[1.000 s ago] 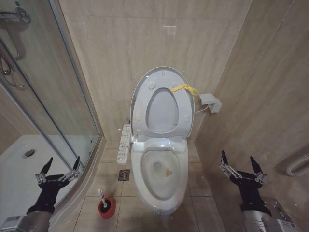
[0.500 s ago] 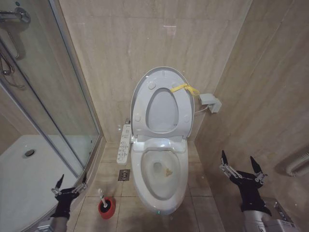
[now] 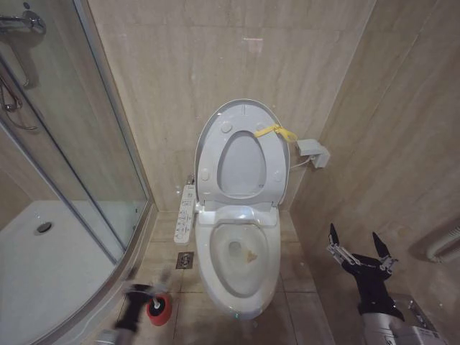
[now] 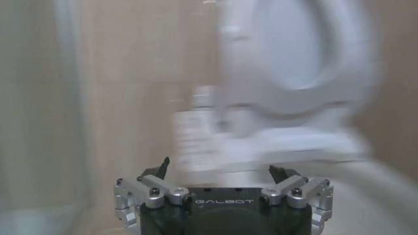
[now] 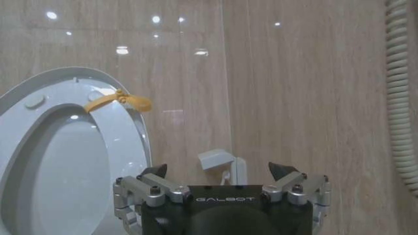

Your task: Open the toilet lid, clean the toilet bowl with a toilet brush, close the toilet lid, and flush.

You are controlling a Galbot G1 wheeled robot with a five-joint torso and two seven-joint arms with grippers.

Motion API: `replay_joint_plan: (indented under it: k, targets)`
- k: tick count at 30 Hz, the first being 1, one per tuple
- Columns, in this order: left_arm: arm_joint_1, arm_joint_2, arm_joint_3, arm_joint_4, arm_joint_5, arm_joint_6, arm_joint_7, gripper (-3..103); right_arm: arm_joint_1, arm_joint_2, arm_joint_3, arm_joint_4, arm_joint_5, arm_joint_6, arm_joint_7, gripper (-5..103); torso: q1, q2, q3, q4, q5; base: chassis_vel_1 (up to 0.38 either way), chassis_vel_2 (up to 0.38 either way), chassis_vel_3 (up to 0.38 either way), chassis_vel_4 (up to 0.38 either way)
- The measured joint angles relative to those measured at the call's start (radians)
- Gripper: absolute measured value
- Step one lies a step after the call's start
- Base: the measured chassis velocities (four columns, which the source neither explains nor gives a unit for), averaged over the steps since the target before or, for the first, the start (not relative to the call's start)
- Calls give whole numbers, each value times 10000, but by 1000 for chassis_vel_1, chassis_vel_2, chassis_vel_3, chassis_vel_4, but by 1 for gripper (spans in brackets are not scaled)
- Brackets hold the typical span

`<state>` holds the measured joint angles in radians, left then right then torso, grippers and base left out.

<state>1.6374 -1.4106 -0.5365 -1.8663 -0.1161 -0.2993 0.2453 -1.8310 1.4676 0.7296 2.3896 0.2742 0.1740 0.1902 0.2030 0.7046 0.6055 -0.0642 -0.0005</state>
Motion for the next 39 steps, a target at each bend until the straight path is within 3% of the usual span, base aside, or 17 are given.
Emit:
replay_joint_plan:
  k: [15,18,21,23,25,27,31,39]
  targets:
    - [505,-256,57,-562,429,-252,136,100,0,0,0,0,0,0,0,100,0,0,-1,1,7,0,0,0,0]
    - [626,-369,-10,-666,628,-329,-137,100,0,0,0,-1,0,0,0,100,0,0,-1,1,6,0,0,0,0]
    - [775,-580,-116,-704,839,-460,-670,100,0,0,0,-1,0,0,0,100,-1,0,-1,2,6,0,0,0,0]
    - [874,-810,-213,-568,887,-562,-1429,100,0,0,0,0,0,0,0,100,0,0,-1,1,6,0,0,0,0]
    - [902,-870,-266,-481,910,-611,-1625,100,0,0,0,0,0,0,0,100,0,0,-1,1,5,0,0,0,0]
    - [938,-985,-511,-55,1156,-938,-1971,100,0,0,0,0,0,0,0,100,-1,0,-1,2,6,0,0,0,0]
    - [896,-953,-764,726,1225,-1405,-2031,100,0,0,0,0,0,0,0,100,0,0,-1,3,4,0,0,0,0]
    - [24,-427,-1045,2590,638,-1860,-1516,100,1,0,0,-1,0,0,0,100,0,0,0,1,3,0,0,0,0]
